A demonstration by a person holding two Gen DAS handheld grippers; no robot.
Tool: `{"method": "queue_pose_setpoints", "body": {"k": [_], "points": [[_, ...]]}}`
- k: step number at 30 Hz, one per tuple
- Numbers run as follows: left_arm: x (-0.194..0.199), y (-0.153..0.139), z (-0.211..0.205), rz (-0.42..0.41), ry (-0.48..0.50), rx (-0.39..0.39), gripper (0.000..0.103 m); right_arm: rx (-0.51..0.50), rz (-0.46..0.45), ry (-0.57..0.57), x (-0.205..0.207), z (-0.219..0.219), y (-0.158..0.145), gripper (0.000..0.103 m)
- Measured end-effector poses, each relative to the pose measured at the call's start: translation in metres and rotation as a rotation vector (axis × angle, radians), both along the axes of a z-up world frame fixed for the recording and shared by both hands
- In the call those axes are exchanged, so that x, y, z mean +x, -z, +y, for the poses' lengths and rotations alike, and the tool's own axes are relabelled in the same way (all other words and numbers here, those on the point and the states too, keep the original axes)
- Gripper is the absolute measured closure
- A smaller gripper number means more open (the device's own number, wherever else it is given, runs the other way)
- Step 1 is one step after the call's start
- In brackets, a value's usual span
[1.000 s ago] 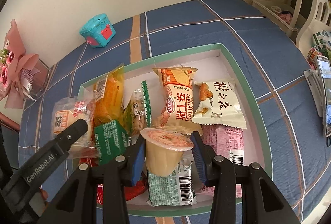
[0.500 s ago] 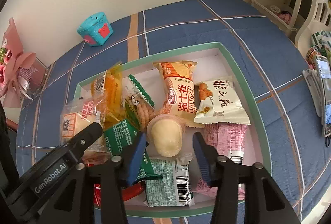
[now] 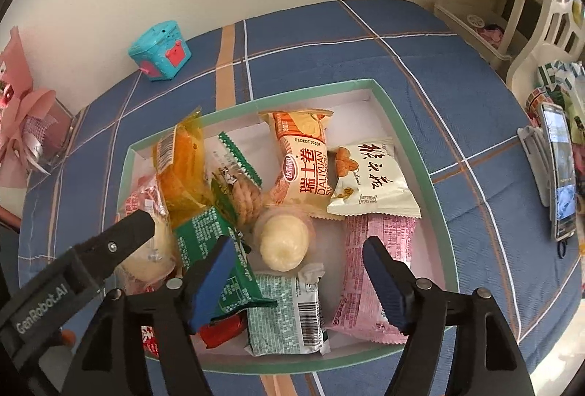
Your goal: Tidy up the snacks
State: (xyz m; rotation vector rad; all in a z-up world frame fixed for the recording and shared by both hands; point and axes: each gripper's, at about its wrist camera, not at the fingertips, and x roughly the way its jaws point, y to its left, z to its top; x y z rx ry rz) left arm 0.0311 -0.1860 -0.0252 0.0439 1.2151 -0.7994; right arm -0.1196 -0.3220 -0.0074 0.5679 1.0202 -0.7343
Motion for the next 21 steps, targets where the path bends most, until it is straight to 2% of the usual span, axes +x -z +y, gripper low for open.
{"method": "queue_pose_setpoints", "body": {"k": [3,7,11,13,21], "points": [[-0.002,-0.005,0.003,-0.032,-0.004,0.046,0.021,-0.011,0.009,-0.009,0.001,0.004,-0.004,0.025],[-0.001,-0.01,0.012,-0.119,-0.041,0.129,0.02,-0.011,0.011,-0.029,0.004,0.01,-0.009,0.023],[0.006,-0.011,0.023,-0.198,-0.086,0.203,0.01,-0.015,0.004,-0.045,0.006,0.014,-0.012,0.022],[0.01,-0.011,0.03,-0.227,-0.109,0.235,0.01,-0.018,0.001,-0.049,0.007,0.016,-0.012,0.021],[0.021,-0.008,0.047,-0.277,-0.161,0.307,0.008,-0.017,-0.018,-0.057,0.013,0.021,-0.015,0.019]]}}
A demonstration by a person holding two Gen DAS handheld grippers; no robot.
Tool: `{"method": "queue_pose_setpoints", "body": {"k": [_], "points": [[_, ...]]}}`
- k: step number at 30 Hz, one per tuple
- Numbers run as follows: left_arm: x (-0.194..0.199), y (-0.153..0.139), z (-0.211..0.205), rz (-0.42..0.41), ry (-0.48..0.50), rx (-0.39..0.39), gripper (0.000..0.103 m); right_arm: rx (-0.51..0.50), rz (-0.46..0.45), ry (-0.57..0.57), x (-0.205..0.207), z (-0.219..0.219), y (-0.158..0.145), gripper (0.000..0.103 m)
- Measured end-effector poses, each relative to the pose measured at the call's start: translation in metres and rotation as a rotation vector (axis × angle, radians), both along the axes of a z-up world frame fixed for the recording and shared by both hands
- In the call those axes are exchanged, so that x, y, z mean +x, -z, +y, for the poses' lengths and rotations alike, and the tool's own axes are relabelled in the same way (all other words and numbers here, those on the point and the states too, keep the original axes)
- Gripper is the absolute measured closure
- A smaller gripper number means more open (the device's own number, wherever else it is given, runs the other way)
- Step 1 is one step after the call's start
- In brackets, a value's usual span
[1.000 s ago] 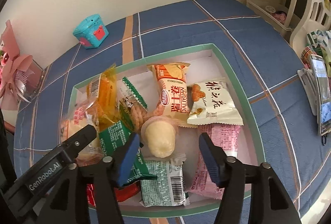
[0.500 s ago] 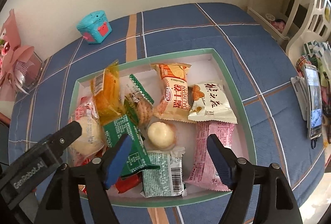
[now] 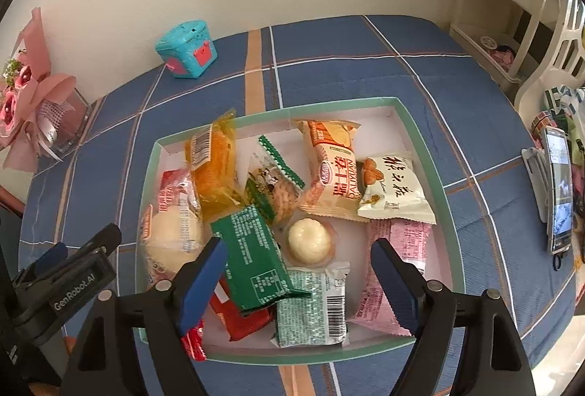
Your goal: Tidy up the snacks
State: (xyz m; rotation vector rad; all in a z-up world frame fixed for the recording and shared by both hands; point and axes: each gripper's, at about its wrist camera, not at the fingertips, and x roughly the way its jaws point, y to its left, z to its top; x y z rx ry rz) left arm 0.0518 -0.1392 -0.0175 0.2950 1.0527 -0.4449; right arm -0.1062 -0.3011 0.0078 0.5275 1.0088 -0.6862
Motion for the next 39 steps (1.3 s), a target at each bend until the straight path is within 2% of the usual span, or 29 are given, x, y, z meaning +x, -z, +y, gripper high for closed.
{"method": "queue_pose_setpoints", "body": {"k": [5,7,9,18,22,34,39], "points": [[0.003,-0.004,0.007,-0.022,-0.013,0.008,0.008,0.0,-0.01,-0.004,0.002,0.003,-0.001,0.015],[0.002,-0.006,0.009,-0.035,-0.028,0.017,0.008,-0.006,-0.015,-0.007,0.003,0.004,-0.002,0.005],[0.004,-0.004,0.013,-0.044,-0.062,0.027,0.008,-0.013,-0.017,-0.008,0.003,0.004,-0.002,0.0],[0.009,-0.003,0.019,-0.072,-0.132,0.078,0.008,-0.021,-0.03,-0.016,0.004,0.004,-0.002,0.0],[0.007,-0.006,0.02,-0.097,-0.17,0.13,0.008,-0.031,-0.043,-0.027,0.006,0.007,-0.004,0.0],[-0.004,-0.013,0.03,-0.123,-0.131,0.121,0.008,-0.057,-0.079,-0.044,0.002,0.021,-0.009,0.0],[-0.008,-0.012,0.039,-0.089,-0.119,0.089,0.008,-0.043,-0.1,-0.05,-0.003,0.03,-0.008,0.0]]}}
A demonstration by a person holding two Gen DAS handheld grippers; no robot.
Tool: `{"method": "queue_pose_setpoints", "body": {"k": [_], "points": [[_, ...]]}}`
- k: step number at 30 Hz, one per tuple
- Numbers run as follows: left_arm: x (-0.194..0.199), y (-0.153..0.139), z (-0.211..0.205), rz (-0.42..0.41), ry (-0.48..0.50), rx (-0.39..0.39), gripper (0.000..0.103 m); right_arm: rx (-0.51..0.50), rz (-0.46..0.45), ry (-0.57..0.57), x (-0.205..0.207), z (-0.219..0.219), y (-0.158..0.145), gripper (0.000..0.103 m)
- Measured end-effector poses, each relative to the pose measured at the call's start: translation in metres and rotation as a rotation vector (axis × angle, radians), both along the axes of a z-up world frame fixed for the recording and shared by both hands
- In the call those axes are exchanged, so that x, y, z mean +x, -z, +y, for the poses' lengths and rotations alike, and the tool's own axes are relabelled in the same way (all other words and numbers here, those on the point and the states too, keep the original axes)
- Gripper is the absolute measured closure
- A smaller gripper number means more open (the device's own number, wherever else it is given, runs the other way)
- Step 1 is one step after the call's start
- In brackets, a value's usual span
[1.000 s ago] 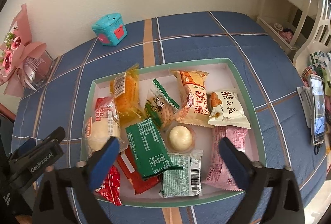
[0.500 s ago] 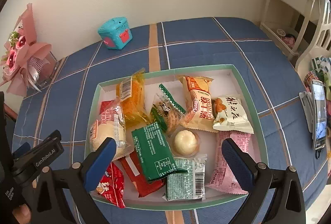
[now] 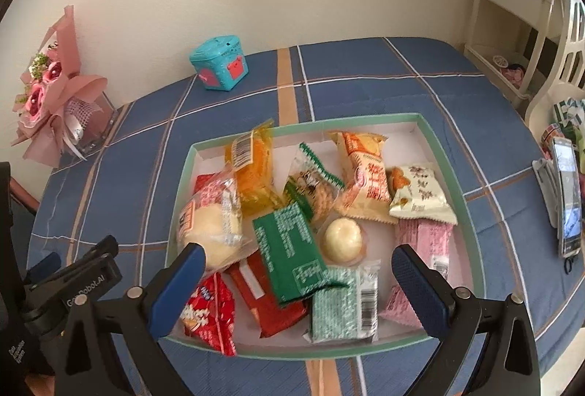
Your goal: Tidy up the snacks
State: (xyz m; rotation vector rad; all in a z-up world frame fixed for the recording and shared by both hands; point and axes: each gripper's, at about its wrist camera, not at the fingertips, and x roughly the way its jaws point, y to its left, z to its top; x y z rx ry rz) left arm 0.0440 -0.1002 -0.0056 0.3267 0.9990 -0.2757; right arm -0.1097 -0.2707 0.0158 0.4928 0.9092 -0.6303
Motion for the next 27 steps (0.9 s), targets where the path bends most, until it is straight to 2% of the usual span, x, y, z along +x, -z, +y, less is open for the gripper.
{"method": "queue_pose_setpoints", "body": {"k": [10,17,27], "points": [[-0.009,-0.002,0.037,0.013,-0.007,-0.031,0.008,-0.021,-0.024,-0.019,-0.012,0.024,0.0,0.0],[-0.019,-0.008,0.059,-0.019,0.005,-0.044,0.008,-0.032,-0.02,-0.031,-0.023,0.04,0.001,0.0],[-0.043,-0.012,0.07,-0.039,0.051,-0.03,0.008,-0.021,-0.034,-0.027,-0.043,0.053,-0.003,0.0]]}}
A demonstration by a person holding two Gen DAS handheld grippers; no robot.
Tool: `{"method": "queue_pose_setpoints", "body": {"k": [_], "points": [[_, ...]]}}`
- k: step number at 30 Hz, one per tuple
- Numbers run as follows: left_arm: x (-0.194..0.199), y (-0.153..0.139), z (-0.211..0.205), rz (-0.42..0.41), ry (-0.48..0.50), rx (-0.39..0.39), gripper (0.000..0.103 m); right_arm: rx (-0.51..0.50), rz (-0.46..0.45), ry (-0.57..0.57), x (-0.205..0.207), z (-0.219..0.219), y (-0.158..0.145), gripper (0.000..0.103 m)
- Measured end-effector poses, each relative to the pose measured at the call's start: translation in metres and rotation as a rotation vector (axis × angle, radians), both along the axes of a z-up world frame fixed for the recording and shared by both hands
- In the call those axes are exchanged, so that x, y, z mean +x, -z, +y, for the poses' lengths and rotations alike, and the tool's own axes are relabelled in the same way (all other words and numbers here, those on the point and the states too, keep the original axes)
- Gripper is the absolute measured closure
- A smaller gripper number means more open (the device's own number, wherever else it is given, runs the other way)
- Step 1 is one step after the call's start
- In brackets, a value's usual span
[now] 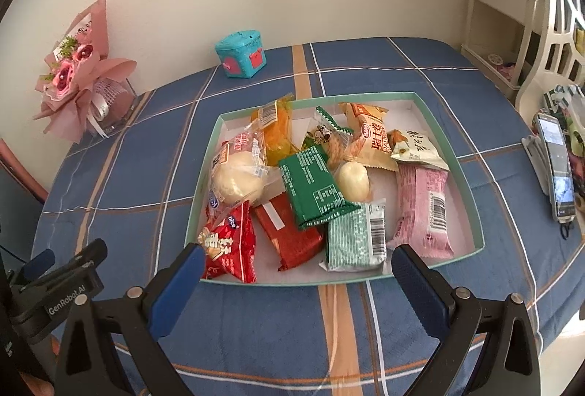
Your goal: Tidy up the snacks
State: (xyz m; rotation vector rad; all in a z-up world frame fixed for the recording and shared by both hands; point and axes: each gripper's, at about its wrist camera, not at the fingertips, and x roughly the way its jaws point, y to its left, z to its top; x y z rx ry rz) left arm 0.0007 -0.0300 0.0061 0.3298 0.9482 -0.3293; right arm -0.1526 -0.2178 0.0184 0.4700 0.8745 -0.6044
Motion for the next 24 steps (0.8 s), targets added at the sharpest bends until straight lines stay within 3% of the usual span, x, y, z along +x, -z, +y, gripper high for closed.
{"method": "queue_pose_setpoints", "body": {"k": [24], "points": [[-0.022,-0.009,0.022,0.001,0.007,-0.006,0.008,-0.069,0.018,-0.038,-0.012,0.018,-0.011,0.0]]}}
